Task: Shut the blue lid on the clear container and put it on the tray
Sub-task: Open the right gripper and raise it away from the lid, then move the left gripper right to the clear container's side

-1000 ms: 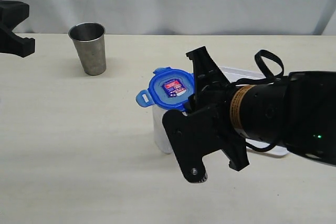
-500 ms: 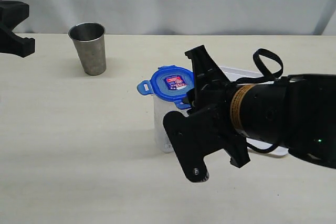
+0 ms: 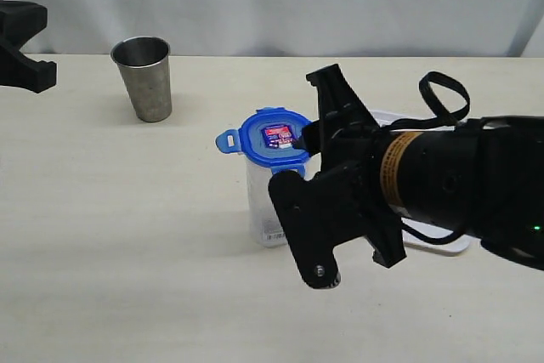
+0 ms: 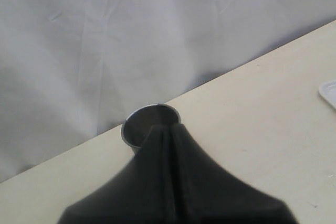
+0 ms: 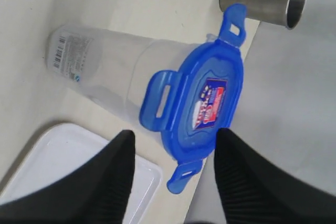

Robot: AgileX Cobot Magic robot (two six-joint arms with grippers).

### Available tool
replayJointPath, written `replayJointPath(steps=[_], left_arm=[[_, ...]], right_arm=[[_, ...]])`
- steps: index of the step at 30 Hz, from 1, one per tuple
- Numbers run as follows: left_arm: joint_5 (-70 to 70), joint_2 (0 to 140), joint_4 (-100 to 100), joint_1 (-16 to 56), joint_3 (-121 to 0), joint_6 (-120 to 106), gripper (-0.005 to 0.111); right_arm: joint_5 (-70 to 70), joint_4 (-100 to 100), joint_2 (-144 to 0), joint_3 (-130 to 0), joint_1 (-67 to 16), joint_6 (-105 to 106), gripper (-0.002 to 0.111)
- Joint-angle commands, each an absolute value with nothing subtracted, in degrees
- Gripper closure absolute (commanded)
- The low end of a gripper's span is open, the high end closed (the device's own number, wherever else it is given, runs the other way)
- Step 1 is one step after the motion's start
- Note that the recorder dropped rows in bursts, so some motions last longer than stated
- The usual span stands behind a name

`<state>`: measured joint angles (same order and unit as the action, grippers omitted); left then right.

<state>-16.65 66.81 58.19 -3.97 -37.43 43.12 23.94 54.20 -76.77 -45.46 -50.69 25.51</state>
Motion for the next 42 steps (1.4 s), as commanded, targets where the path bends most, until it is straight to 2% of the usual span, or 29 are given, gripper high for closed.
replayJointPath(steps=[1,9,14,16,22,24,28,33,38,42], left_arm=[[-17.1,66.9,57.9,-4.0,-37.3,43.5,0.107],[-17.1,66.9,57.9,-4.0,-37.3,44.2,0.107],[-23.3,67.7,66.6,-4.0,-37.3,52.5,0.105],[-28.2,68.9,69.4,-4.0,-37.3,55.5,0.097],[-27.0,73.6,77.8,-4.0,-37.3,63.6,0.046],[-33.9,76.0,84.7,-4.0,-37.3,67.8,0.039],[-48.7,82.8,89.4,-3.9,-37.3,62.9,0.038],[-42.8,91.2,88.9,-3.9,-37.3,60.2,0.038],[-53.9,99.6,88.0,-3.9,-37.3,47.4,0.038],[-53.8,103.3,84.3,-3.9,-37.3,44.7,0.038]], right_arm=[[21.0,54.2,-74.5,-45.4,-50.8,20.3,0.057],[19.0,44.0,-69.2,-45.4,-50.8,17.3,0.055],[19.5,45.0,-64.9,-48.1,-49.4,-8.2,0.057],[24.5,47.5,-64.8,-51.7,-47.1,-15.5,0.057],[35.1,46.2,-65.8,-61.2,-36.3,-32.8,0.057],[35.8,40.5,-66.2,-63.1,-32.6,-32.8,0.057],[35.9,26.4,-67.2,-65.3,-25.1,-25.6,0.057],[37.5,12.3,-70.4,-68.3,-16.2,-14.5,0.057],[41.3,-0.7,-75.0,-72.2,-9.6,-3.5,0.057],[41.7,-7.1,-76.7,-73.1,-6.7,1.6,0.057]])
